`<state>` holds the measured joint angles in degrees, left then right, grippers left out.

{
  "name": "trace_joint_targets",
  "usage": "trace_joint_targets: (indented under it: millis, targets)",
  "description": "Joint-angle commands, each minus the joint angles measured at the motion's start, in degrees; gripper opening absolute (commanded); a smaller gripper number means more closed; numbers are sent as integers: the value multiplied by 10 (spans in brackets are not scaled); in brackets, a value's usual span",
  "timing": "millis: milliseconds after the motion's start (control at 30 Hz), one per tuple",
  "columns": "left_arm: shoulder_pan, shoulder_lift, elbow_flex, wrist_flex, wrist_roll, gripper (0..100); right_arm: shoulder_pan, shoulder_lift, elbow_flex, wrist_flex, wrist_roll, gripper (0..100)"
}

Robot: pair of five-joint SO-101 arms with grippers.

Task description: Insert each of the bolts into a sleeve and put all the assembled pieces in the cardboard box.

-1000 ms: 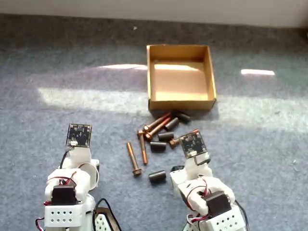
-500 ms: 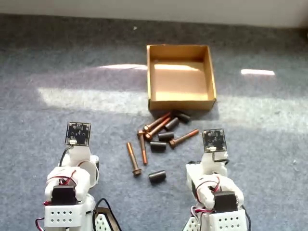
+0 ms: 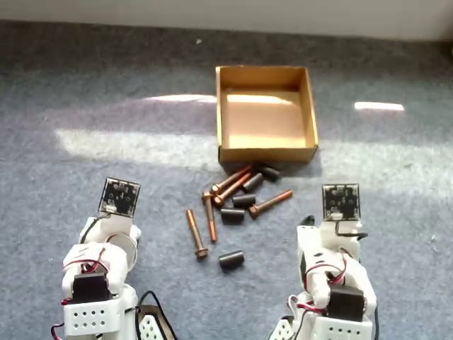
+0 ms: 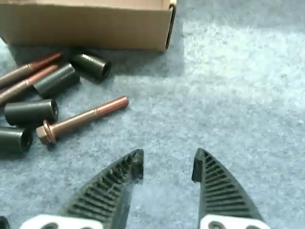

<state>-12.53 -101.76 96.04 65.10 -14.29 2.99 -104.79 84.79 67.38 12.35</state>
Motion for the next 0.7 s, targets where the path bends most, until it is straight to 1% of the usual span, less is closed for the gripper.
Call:
trace_joint_targets:
  millis: [0,133,233,433,567,667]
  targets:
    - [-6,0,12,-18,-22,11,12,-4,-86,36,23,177]
    - [-6,0,12,-17,-22,11,5,37,-155,58,23,177]
    - [-8,0,12,-11,-23,11,-33,134,-212,80,22,177]
    - [-10,0,11,-11,-22,11,-161,344,-343,132,21,177]
    - [-39,0,10,-12,-22,11,-239,430,-395,132,22,177]
    - [-52,0,10,-12,-21,11,-293,492,-408,132,24,177]
